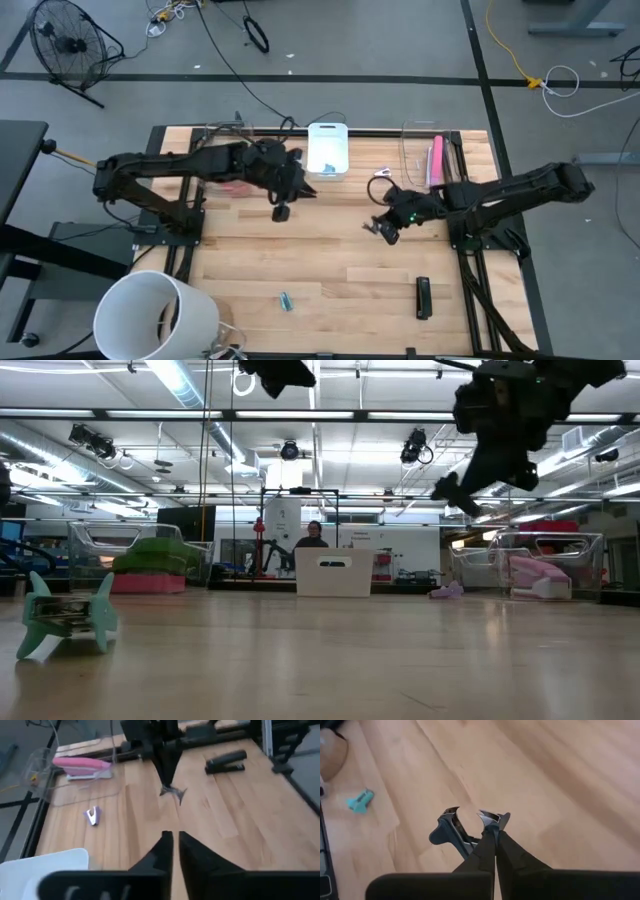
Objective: Pick and place Stapler, Stapler remover, tape
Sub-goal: Put the black staple remover into the white bin
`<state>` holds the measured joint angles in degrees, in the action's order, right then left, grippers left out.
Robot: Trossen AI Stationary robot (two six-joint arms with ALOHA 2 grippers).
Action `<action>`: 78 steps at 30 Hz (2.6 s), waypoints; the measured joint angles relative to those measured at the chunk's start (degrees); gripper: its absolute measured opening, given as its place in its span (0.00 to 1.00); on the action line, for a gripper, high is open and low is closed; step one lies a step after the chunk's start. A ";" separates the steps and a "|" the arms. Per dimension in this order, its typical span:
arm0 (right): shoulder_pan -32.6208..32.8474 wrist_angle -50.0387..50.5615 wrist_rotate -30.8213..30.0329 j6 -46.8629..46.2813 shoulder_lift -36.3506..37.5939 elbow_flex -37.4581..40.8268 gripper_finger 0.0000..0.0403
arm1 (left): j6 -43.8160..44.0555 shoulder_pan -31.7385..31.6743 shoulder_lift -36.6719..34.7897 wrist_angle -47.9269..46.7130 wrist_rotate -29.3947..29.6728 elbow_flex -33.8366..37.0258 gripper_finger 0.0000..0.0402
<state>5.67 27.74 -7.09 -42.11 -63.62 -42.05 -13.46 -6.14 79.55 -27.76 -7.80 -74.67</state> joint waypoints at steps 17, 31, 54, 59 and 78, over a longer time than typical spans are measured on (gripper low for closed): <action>-13.35 -14.82 2.00 12.69 -0.02 -1.35 0.00 | 1.64 -6.00 -7.79 -7.38 0.03 -0.11 0.01; -21.65 -25.55 6.10 14.87 -0.09 -2.50 0.00 | 2.37 -7.95 -10.04 -7.88 0.03 -0.03 0.00; -33.37 -11.70 8.05 27.50 -13.70 -27.75 0.00 | 2.29 -7.95 -10.03 -7.61 0.06 -0.02 0.00; -34.97 -10.99 8.13 27.67 -18.11 -27.75 0.00 | 2.32 -7.95 -10.03 -7.61 0.06 -0.02 0.00; -38.18 -14.28 8.10 29.18 -32.39 -27.73 0.00 | 2.32 -7.95 -10.01 -7.61 0.06 -0.02 0.00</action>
<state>-32.51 13.46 1.01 -12.93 -96.01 -69.78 -11.14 -14.09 69.54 -35.38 -7.75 -74.70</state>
